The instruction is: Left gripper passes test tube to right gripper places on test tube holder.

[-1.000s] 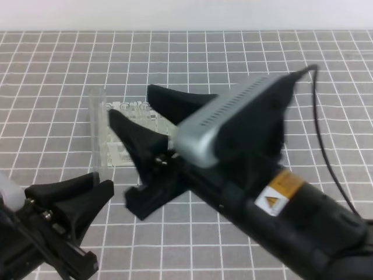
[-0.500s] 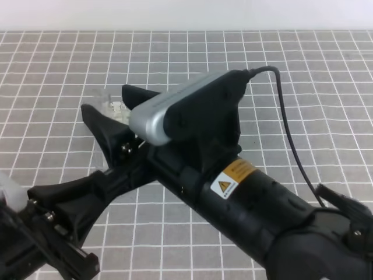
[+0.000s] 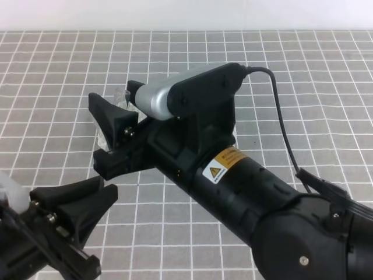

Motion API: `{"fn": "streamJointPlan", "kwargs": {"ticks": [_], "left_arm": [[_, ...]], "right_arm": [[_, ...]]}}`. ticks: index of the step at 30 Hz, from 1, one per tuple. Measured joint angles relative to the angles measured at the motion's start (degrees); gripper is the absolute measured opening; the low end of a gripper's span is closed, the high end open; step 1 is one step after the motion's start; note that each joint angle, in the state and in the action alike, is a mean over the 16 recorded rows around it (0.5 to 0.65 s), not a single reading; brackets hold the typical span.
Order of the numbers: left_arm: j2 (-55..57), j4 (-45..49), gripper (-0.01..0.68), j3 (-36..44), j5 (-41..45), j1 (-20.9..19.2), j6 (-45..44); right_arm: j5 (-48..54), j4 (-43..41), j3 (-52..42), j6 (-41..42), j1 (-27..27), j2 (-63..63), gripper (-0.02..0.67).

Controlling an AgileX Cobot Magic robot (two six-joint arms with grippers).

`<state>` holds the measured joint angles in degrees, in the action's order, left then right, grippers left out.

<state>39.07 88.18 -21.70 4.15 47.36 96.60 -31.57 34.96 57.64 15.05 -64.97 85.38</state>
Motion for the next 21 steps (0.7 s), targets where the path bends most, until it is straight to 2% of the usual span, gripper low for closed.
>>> {"fn": "streamJointPlan", "kwargs": {"ticks": [13,21], "left_arm": [[0.02,0.0,0.034,0.01,0.61,0.01,0.01],[0.02,0.0,0.034,0.01,0.61,0.01,0.0]], "right_arm": [[-0.98,-8.39,0.13,-8.91,0.12,0.63,0.244],[-1.65,-9.97,0.13,-11.1,0.09,0.64,0.16]]}}
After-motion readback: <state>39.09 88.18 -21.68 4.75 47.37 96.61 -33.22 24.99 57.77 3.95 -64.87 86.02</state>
